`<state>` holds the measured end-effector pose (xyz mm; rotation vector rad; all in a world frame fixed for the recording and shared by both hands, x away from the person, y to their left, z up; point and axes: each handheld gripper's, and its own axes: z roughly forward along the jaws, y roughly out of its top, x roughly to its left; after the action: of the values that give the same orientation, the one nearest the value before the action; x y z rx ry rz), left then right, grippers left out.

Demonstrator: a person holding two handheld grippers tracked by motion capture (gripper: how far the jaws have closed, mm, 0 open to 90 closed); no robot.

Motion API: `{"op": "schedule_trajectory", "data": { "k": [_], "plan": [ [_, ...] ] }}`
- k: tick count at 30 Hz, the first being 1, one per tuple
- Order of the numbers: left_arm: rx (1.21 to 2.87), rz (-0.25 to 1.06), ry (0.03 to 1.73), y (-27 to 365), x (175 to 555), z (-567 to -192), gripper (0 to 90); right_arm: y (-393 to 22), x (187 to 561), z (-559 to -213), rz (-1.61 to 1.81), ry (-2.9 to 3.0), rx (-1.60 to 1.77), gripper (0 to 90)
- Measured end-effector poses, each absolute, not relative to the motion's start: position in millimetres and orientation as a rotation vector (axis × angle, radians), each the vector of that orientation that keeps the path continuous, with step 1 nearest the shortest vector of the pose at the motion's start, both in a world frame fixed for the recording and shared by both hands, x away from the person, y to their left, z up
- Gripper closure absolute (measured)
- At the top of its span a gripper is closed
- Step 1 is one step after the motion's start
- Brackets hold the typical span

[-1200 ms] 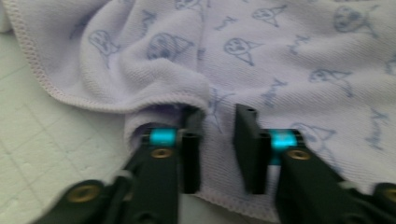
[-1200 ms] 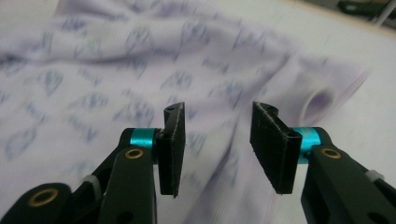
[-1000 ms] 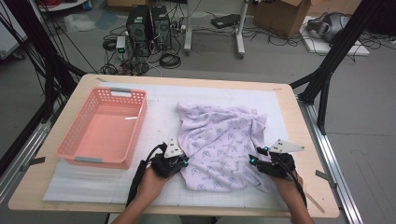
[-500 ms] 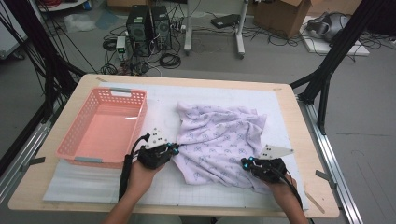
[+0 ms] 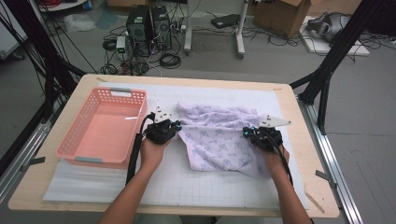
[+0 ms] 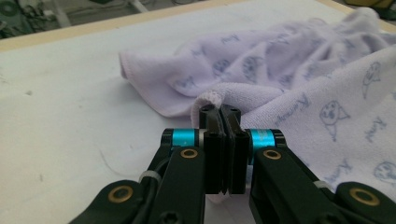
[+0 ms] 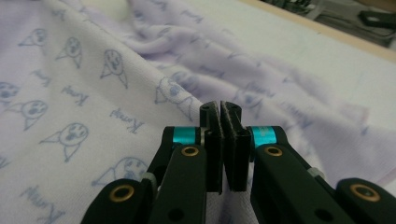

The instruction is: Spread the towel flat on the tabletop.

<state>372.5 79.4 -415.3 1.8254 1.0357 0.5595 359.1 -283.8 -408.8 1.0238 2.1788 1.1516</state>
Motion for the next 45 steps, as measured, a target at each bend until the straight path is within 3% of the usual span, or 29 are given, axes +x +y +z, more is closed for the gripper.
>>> {"op": "schedule_trajectory", "data": {
  "k": [8,10,11,15,17,20,34,45],
  "plan": [
    [1.791,0.557,1.067,73,384,-425,85.2,-278,392,-413,1.032,2.039,1.114,88.5],
    [1.788,0.493,1.075,74,384,-425,67.3,-281,397,-417,1.004,2.025,1.139,88.5],
    [1.795,0.483,1.067,75,382,-425,62.8,-282,399,-419,1.01,2.026,1.157,88.4],
    [1.789,0.44,1.002,74,367,-422,50.5,-284,396,-419,1.018,2.012,1.178,86.8],
    [1.794,0.413,0.967,72,356,-423,48.0,-284,393,-415,1.043,2.005,1.179,80.9],
    [1.814,0.385,0.894,70,338,-425,47.4,-286,382,-407,1.066,2.007,1.165,71.6],
    [1.871,0.311,0.814,70,296,-445,45.9,-313,306,-410,1.093,2.024,1.128,55.4],
    [1.968,0.307,0.812,54,284,-449,44.5,-334,259,-429,1.095,2.06,1.18,50.6]
  ]
}}
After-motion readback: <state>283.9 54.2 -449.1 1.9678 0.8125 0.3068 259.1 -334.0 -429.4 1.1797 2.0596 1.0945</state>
